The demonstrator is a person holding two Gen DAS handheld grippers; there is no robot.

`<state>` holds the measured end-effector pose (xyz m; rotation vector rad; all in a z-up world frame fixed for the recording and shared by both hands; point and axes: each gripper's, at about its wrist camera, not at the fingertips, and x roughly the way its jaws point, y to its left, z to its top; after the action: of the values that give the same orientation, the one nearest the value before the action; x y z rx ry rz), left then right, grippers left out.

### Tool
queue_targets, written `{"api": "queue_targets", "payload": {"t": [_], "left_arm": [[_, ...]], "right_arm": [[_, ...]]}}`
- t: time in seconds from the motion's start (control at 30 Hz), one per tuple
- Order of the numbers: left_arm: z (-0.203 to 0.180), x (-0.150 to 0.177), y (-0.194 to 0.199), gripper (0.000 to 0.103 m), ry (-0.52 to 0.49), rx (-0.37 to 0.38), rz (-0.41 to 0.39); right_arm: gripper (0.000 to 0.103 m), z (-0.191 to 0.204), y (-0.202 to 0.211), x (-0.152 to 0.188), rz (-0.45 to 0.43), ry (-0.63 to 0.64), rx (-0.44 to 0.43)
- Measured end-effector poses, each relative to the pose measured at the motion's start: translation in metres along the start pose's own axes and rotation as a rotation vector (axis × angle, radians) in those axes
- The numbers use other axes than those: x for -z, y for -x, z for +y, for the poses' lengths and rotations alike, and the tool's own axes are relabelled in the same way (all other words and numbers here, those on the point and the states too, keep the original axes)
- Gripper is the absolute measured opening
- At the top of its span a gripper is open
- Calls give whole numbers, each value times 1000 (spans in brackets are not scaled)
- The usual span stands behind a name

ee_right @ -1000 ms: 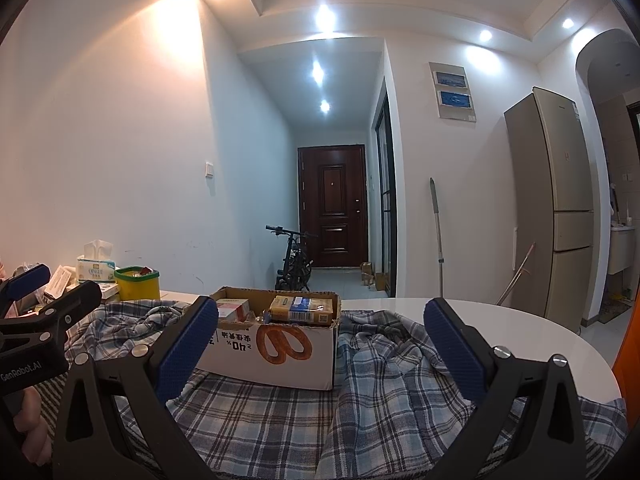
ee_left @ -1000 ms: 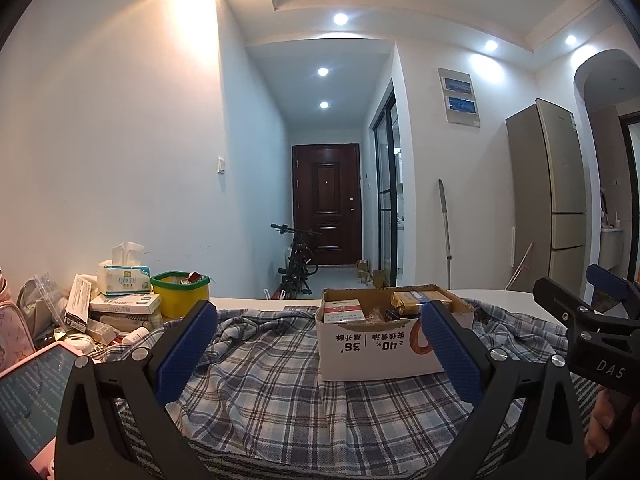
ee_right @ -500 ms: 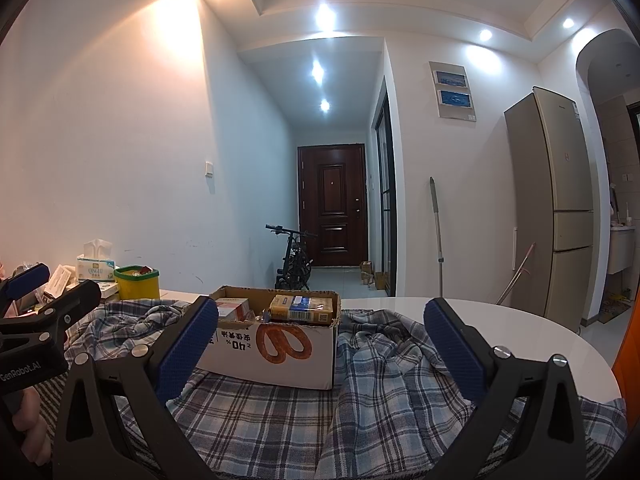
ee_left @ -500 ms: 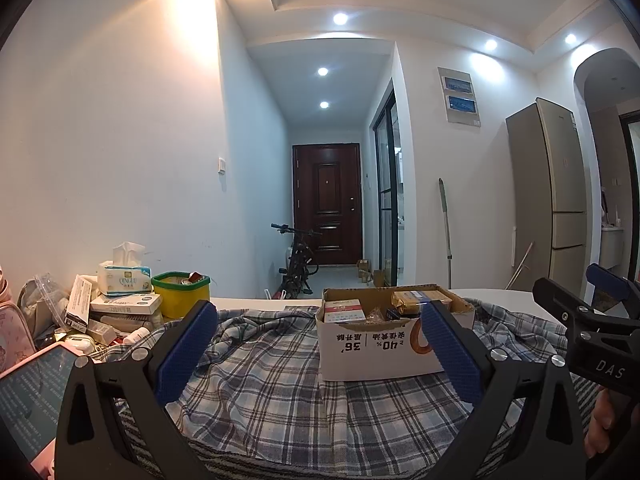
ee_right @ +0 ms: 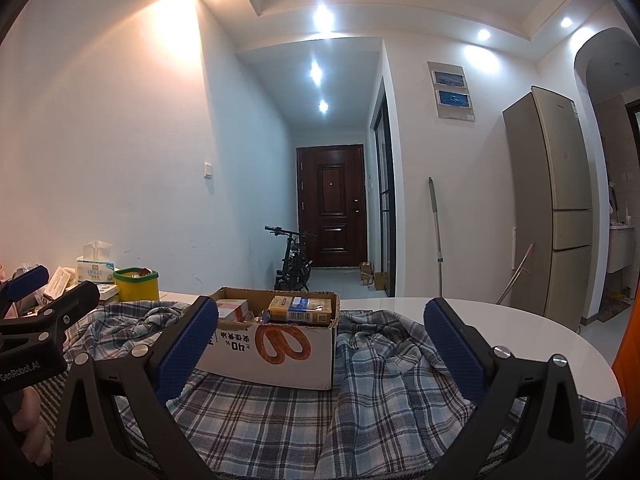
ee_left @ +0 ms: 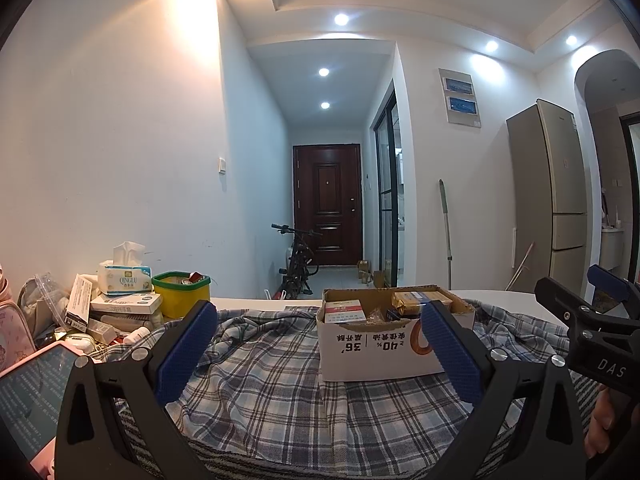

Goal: Organize objects

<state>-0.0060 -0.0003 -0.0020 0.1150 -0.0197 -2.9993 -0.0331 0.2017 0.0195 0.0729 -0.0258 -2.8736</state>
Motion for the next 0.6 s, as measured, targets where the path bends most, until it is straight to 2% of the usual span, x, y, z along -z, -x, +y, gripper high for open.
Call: {"api": "queue_targets", "payload": {"t": [0.6], "left_arm": [[0,0,0,103,-1,-1,3]], "right_arm": [[103,0,0,0,0,0,1]]}}
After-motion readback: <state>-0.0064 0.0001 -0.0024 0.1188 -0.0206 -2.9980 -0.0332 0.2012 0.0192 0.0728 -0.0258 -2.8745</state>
